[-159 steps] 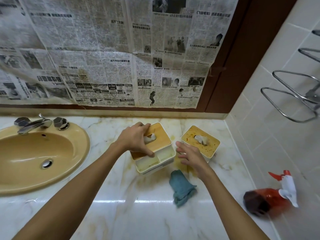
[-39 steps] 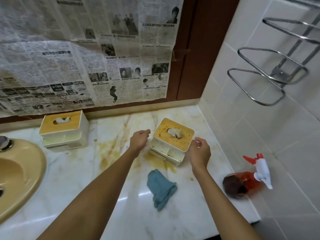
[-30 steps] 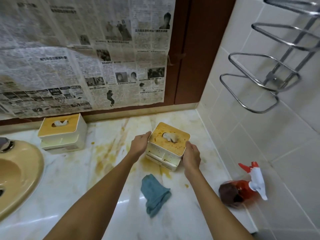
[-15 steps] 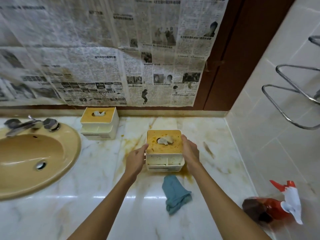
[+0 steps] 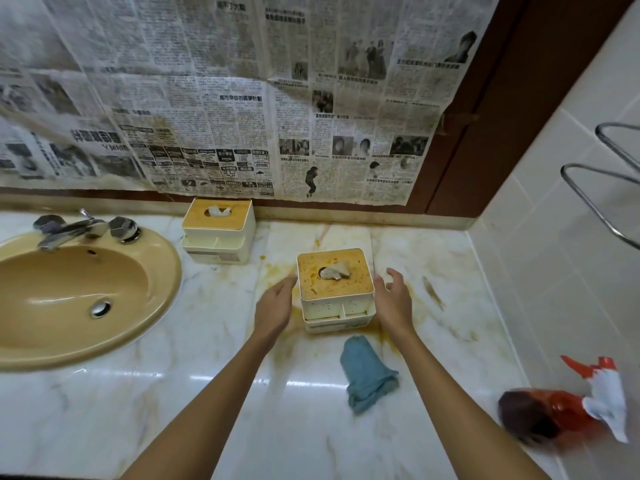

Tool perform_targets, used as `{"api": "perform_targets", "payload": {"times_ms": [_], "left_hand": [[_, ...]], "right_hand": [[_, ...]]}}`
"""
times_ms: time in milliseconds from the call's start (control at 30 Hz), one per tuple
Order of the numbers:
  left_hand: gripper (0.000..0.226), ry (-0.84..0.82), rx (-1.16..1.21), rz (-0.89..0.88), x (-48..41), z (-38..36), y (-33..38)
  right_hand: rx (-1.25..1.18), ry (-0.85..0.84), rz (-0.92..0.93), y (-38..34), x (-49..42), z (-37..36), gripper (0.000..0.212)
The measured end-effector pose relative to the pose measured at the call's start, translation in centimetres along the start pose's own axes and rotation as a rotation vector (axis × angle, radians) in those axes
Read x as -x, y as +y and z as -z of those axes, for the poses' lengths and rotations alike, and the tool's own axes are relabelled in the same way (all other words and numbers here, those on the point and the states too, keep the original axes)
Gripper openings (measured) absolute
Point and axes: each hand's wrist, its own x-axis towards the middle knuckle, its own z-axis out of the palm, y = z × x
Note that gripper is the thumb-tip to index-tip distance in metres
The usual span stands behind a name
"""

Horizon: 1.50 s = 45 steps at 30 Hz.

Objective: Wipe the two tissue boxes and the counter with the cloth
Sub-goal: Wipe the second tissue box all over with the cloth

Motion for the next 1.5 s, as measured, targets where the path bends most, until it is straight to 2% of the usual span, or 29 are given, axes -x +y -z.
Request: {"api": "perform_targets", "payload": {"times_ms": [67, 100, 200, 233, 300, 367, 400, 467, 633, 767, 867, 933, 1000, 1067, 1167, 1400, 1500], "left_hand": [[0.062, -0.029, 0.025, -0.061, -1.1, 0.7, 0.6], [0.071, -0.076, 0.016, -0.083, -1.7, 1.1, 0.9], [0.113, -0.253, -0.141, -0.142, -3.2, 2.2, 1.3], [0.127, -0.301, -0.207, -0.17, -3.6, 2.4, 1.5], [0.148, -0.38, -0.323, -0.234, -3.9, 2.6, 2.0], [0.158, -0.435, -0.398, -0.281, -4.2, 2.5, 2.4], [0.159, -0.457, -0.42, -0.299, -4.3, 2.3, 2.4], [0.159, -0.476, -0.449, -0.338, -4.5, 2.0, 2.4], [0.159, -0.434, -0.479, -0.379, -4.7, 1.5, 2.1], [0.155, -0.408, -0.537, -0.321, -5.2, 1.4, 2.4], [0.145, -0.408, -0.559, -0.294, -5.6, 1.2, 2.4], [0.127, -0.412, -0.561, -0.295, -5.9, 1.1, 2.3], [0.117, -0.398, -0.582, -0.307, -6.1, 1.1, 2.2], [0.125, -0.383, -0.605, -0.302, -6.1, 1.1, 2.3], [0.138, -0.373, -0.64, -0.266, -6.3, 1.3, 2.4], [0.136, -0.404, -0.729, -0.279, -6.6, 1.6, 2.8], [0.133, -0.383, -0.769, -0.305, -6.4, 1.7, 2.7]], "right_hand": [[0.077, 0.089, 0.045, 1.8, 1.3, 0.9, 0.034], [0.125, 0.082, 0.063, 2.8, 1.9, 1.4, 0.029], [0.25, -0.135, 0.108, 5.3, 3.8, 2.4, 0.027], [0.316, -0.232, 0.115, 5.9, 4.5, 2.5, 0.034], [0.524, -0.373, 0.168, 7.0, 5.8, 2.4, 0.06], [0.713, -0.423, 0.224, 8.0, 6.6, 2.0, 0.082], [0.773, -0.433, 0.248, 8.2, 6.9, 1.8, 0.085], [0.799, -0.436, 0.276, 8.6, 7.0, 1.5, 0.078], [0.653, -0.415, 0.249, 8.9, 6.4, 1.6, 0.051], [0.418, -0.335, 0.255, 6.1, 5.8, 3.8, 0.035], [0.262, -0.232, 0.282, 2.0, 4.4, 6.4, 0.029], [0.197, -0.163, 0.282, -0.6, 2.8, 7.2, 0.025], [0.251, -0.073, 0.342, -2.7, 0.5, 7.0, 0.024], [0.342, -0.035, 0.405, -4.0, -2.0, 6.1, 0.033], [0.471, -0.105, 0.505, -4.9, -4.8, 4.1, 0.043], [0.832, -0.281, 0.689, -4.8, -8.1, 0.9, 0.057], [0.9, -0.244, 0.751, -3.0, -8.2, 0.9, 0.065]]}}
